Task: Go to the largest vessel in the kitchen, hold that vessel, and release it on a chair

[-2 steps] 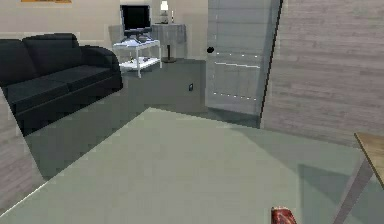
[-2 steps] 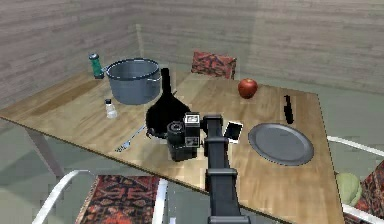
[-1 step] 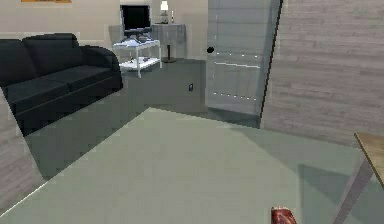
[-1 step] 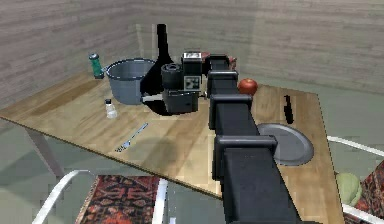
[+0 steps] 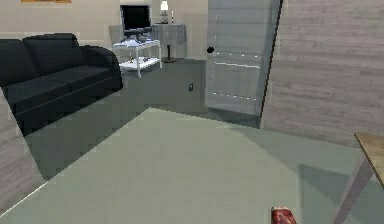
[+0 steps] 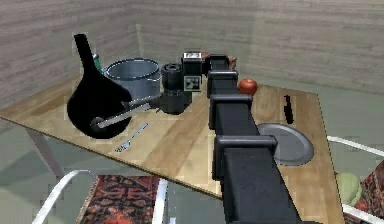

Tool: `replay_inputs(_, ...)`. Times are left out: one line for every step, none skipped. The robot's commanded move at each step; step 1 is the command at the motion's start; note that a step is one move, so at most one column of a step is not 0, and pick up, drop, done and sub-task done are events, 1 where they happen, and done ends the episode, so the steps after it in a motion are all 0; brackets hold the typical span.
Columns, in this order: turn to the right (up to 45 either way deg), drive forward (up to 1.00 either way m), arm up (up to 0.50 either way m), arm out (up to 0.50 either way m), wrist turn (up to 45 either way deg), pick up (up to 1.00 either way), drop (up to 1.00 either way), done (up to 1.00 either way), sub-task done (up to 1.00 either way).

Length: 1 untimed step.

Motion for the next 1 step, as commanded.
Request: replay_inputs(0.0,0.00,0.00,0.00,-45.0,0.00,0.00,0.00,0.00)
